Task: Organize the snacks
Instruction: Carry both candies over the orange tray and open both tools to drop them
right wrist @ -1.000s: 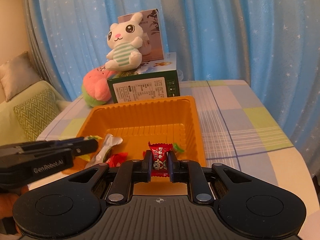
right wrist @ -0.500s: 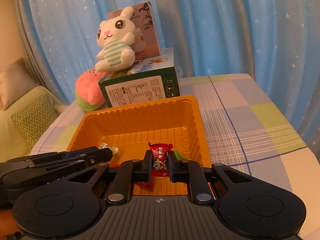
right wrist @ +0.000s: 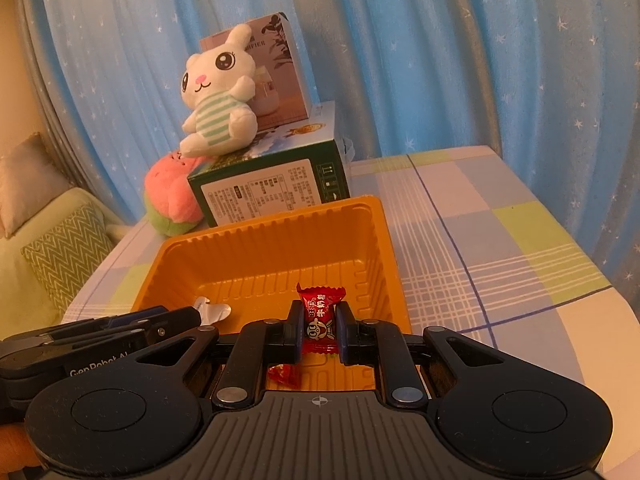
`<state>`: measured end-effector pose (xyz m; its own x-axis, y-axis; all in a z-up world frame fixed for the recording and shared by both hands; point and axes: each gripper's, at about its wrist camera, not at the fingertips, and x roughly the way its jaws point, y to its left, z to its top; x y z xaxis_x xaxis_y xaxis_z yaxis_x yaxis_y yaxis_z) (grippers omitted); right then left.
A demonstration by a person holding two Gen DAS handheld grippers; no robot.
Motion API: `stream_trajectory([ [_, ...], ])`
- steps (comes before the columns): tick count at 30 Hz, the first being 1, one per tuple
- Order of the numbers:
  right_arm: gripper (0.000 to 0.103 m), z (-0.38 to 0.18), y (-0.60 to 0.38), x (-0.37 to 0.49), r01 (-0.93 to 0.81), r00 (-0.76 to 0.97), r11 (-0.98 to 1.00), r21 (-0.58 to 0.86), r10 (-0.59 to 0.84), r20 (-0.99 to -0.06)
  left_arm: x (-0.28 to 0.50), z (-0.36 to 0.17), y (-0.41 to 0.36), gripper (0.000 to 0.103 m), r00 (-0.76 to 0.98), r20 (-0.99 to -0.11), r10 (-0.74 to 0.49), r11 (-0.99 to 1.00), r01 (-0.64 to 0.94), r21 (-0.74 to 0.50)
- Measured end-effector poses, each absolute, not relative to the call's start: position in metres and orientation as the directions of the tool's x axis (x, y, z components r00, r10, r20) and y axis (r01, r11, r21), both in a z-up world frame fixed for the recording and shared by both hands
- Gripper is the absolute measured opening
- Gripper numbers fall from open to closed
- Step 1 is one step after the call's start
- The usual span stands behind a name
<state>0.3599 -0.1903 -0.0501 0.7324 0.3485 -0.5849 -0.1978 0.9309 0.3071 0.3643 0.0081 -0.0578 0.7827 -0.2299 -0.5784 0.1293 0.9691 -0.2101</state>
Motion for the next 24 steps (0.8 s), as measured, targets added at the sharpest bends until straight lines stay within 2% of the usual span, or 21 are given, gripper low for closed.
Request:
stream_trajectory([
  [13, 0.018, -0.049, -0.191, 0.364, -0.184, 0.750, 0.918, 0.352, 0.363, -0.554, 0.363, -0.057, 0.009, 0.032, 0.779, -0.580, -0.238, 0.966, 0.129, -0.223],
  [15, 0.024, -0.050, -0.195, 0.365, -0.172, 0.751, 0.911, 0.374, 0.367, -0.549, 0.363, -0.057, 0.009, 0.032, 0.777, -0.583, -0.235, 0.967, 0.128, -0.220],
  [17, 0.050, -0.050, -0.199, 0.365, -0.154, 0.759, 0.904, 0.399, 0.367, -0.538, 0.363, -0.057, 0.009, 0.032, 0.777, -0.583, -0.235, 0.967, 0.127, -0.221],
  [18, 0.054, -0.049, -0.202, 0.364, -0.145, 0.763, 0.900, 0.412, 0.366, -0.533, 0.363, -0.057, 0.009, 0.032, 0.778, -0.583, -0.234, 0.967, 0.126, -0.220],
  [24, 0.056, -0.048, -0.210, 0.364, -0.124, 0.770, 0.896, 0.427, 0.358, -0.528, 0.362, -0.058, 0.008, 0.032, 0.779, -0.581, -0.234, 0.967, 0.128, -0.218],
])
